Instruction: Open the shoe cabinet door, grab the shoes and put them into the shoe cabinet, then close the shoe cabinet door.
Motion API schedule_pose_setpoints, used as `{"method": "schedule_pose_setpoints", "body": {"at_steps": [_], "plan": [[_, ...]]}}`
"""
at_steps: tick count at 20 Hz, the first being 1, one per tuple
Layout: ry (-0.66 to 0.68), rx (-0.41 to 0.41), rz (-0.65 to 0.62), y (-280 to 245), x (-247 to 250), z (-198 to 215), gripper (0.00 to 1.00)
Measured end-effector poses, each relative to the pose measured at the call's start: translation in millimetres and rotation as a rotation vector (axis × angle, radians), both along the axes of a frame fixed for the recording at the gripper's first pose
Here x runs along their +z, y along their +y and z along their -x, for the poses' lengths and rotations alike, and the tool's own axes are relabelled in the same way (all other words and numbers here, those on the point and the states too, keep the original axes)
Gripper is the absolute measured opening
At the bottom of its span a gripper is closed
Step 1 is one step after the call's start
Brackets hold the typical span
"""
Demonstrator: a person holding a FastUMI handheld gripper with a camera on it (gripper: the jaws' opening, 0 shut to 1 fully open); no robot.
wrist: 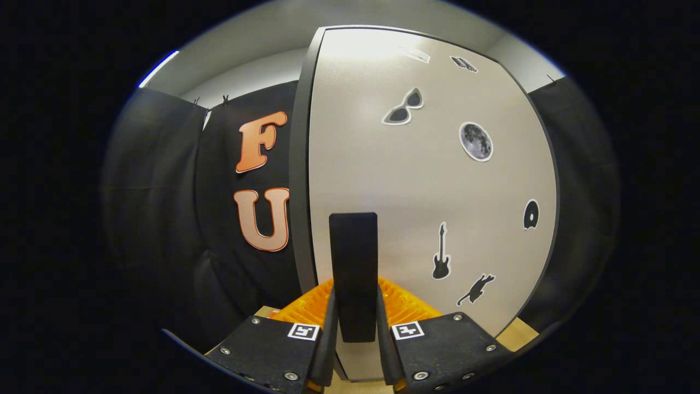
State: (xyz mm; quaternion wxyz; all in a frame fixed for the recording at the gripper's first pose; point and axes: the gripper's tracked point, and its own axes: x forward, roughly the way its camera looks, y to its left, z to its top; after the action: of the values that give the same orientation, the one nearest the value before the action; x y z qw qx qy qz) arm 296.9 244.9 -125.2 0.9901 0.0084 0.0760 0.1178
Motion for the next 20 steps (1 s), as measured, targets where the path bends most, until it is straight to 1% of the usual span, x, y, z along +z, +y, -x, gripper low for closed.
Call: {"method": "schedule_pose_setpoints", "body": {"at_steps": [5, 11, 14, 17, 20], "plan": [[0.015, 0.004, -0.003, -1, 2, 2, 0.28], [0.009, -0.049, 0.015, -7, 4, 16, 0.26], [-0.003, -0.1, 0.031, -17, 10, 28, 0.25], [-0.015, -0.157, 0.072, -26, 13, 37, 0.24], [-0.014, -0.198, 0.095, -34, 15, 49, 0.24]]}}
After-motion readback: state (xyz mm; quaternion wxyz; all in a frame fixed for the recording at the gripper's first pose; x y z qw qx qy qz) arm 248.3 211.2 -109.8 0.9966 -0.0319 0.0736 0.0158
